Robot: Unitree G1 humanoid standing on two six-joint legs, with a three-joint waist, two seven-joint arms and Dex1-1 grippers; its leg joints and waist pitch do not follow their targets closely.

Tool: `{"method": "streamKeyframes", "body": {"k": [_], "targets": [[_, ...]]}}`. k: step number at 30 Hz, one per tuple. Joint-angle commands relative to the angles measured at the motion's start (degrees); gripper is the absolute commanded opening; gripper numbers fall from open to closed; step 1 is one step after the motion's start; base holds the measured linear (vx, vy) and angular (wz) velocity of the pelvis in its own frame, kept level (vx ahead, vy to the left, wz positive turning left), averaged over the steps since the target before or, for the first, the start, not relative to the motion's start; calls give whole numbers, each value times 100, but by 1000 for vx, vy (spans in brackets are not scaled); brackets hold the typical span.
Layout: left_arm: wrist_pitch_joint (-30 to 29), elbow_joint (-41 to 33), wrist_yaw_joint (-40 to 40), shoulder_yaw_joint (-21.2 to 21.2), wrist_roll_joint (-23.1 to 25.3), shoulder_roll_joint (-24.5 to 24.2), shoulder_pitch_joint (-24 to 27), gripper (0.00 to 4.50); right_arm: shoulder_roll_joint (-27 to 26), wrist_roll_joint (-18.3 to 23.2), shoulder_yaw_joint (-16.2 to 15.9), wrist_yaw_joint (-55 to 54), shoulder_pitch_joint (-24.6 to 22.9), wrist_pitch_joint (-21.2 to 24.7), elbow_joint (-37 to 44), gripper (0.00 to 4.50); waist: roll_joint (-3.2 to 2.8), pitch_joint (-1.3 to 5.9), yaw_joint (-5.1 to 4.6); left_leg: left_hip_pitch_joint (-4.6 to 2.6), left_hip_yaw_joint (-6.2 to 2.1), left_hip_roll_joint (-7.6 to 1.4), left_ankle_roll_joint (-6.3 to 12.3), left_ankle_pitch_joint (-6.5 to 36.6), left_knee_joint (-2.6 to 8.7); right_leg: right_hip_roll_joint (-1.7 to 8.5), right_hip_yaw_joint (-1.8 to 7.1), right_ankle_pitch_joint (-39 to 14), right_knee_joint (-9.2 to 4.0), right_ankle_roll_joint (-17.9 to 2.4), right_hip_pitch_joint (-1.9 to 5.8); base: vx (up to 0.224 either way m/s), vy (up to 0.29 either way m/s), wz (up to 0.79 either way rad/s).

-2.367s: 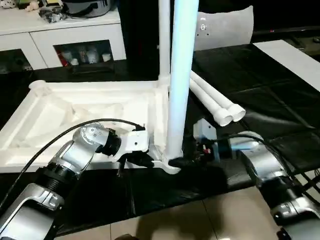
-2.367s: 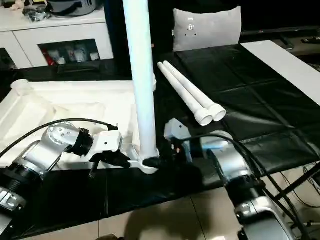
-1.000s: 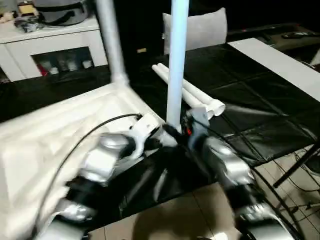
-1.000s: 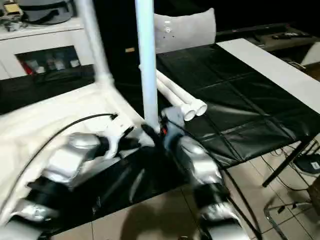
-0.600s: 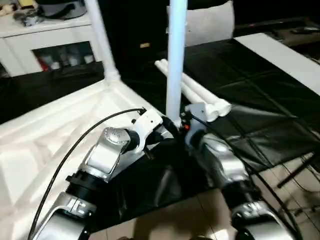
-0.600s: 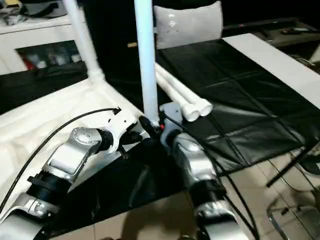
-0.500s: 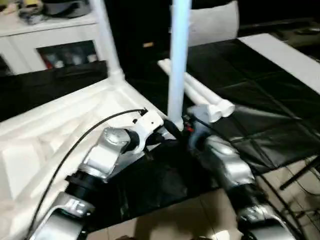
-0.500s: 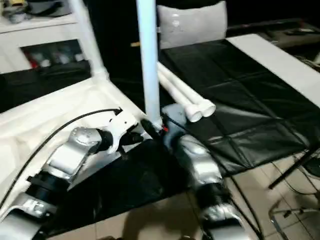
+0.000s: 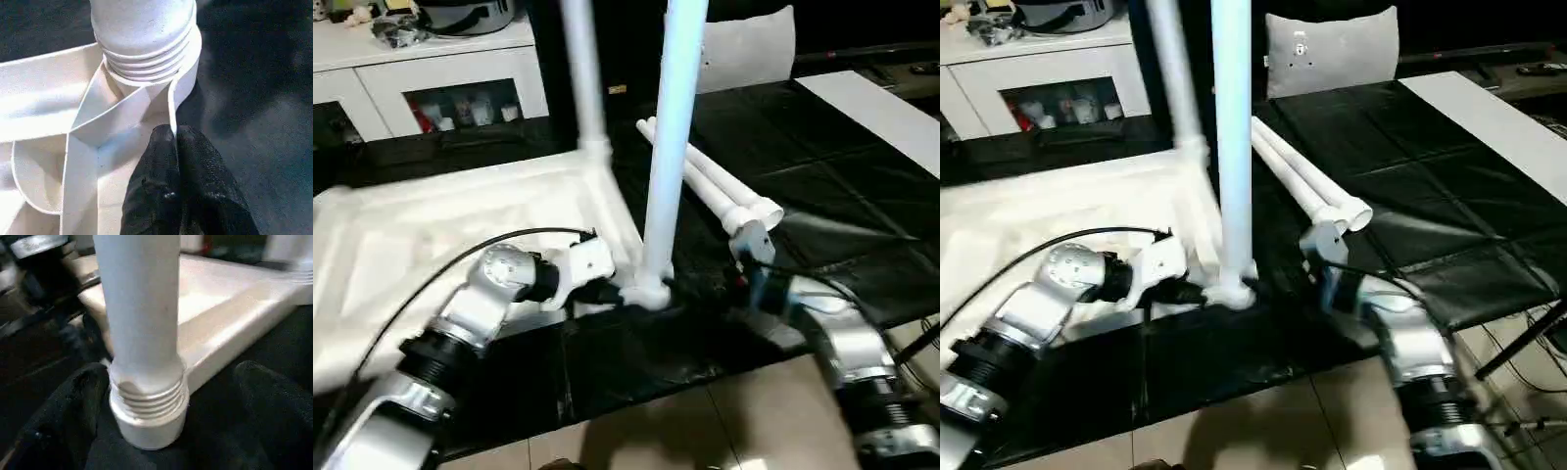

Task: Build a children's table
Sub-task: Rotate leg to tighten

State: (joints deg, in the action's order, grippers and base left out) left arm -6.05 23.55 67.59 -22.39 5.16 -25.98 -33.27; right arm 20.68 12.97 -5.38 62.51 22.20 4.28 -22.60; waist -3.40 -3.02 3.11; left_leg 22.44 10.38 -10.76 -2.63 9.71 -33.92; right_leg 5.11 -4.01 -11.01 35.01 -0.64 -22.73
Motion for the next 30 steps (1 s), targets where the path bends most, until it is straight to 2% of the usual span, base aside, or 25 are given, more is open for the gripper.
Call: {"method": "streamKeyframes", "body": {"k": [1,2,4,6,8,9,10,11,22,23,25,27,30], "targets": [[332,129,442,-332,103,-109,-100,0,122,67,-213,481,161,107,73,442,6,413,-4,-126,-74,-223,381,1302,370,290,222,-737,-405,-1417,280,0,0,0],[397,186,523,-353,107,-142,-137,0,147,68,-258,591,224,143,29,426,13,418,-1,-111,-69,-228,394,1219,364,297,229,-644,-381,-1433,289,0,0,0],[557,313,666,-391,114,-190,-212,0,162,90,-319,769,340,208,-56,426,38,415,7,-116,-63,-225,403,1223,361,298,226,-707,-391,-1444,285,0,0,0],[665,383,764,-434,143,-230,-269,0,138,88,-366,880,457,229,-158,413,18,420,22,-125,-65,-230,382,1218,358,306,226,-772,-383,-1452,273,0,0,0],[781,436,909,-465,165,-261,-313,0,113,74,-433,983,576,195,-279,386,18,414,21,-129,-63,-234,348,1242,362,303,229,-807,-385,-1459,267,0,0,0],[808,432,995,-474,151,-273,-328,0,89,58,-476,1049,645,189,-346,379,47,417,34,-127,-65,-236,336,1224,362,314,231,-811,-375,-1473,277,0,0,0],[821,428,1050,-479,137,-281,-337,0,73,49,-501,1094,686,190,-385,379,29,418,40,-127,-63,-242,332,1191,365,310,232,-781,-374,-1473,269,0,0,0],[871,439,1109,-512,147,-302,-360,0,29,15,-555,1150,768,178,-469,354,51,428,43,-124,-64,-236,341,1155,357,309,226,-721,-354,-1503,274,0,0,0],[1139,688,1221,-554,216,-309,-442,0,-227,-60,-722,1369,1143,52,-939,274,30,428,55,-126,-55,-238,310,1170,353,315,230,-693,-343,-1528,271,0,0,0],[1147,691,1226,-560,223,-315,-439,0,-235,-60,-730,1380,1159,48,-962,252,34,422,56,-125,-57,-237,295,1211,357,316,228,-755,-350,-1524,274,0,0,0],[1153,698,1228,-565,231,-316,-438,0,-235,-55,-744,1416,1173,77,-983,250,34,420,55,-128,-56,-236,287,1241,357,315,229,-835,-355,-1503,273,0,0,0],[1176,730,1225,-569,235,-309,-448,0,-234,-55,-758,1466,1195,102,-1022,217,38,420,54,-131,-58,-241,272,1252,361,314,229,-873,-357,-1491,271,0,0,0],[1144,778,1216,-555,193,-280,-464,0,-231,-58,-763,1558,1209,167,-1054,208,31,422,53,-131,-58,-241,265,1244,360,314,232,-860,-354,-1492,270,0,0,0]]}}
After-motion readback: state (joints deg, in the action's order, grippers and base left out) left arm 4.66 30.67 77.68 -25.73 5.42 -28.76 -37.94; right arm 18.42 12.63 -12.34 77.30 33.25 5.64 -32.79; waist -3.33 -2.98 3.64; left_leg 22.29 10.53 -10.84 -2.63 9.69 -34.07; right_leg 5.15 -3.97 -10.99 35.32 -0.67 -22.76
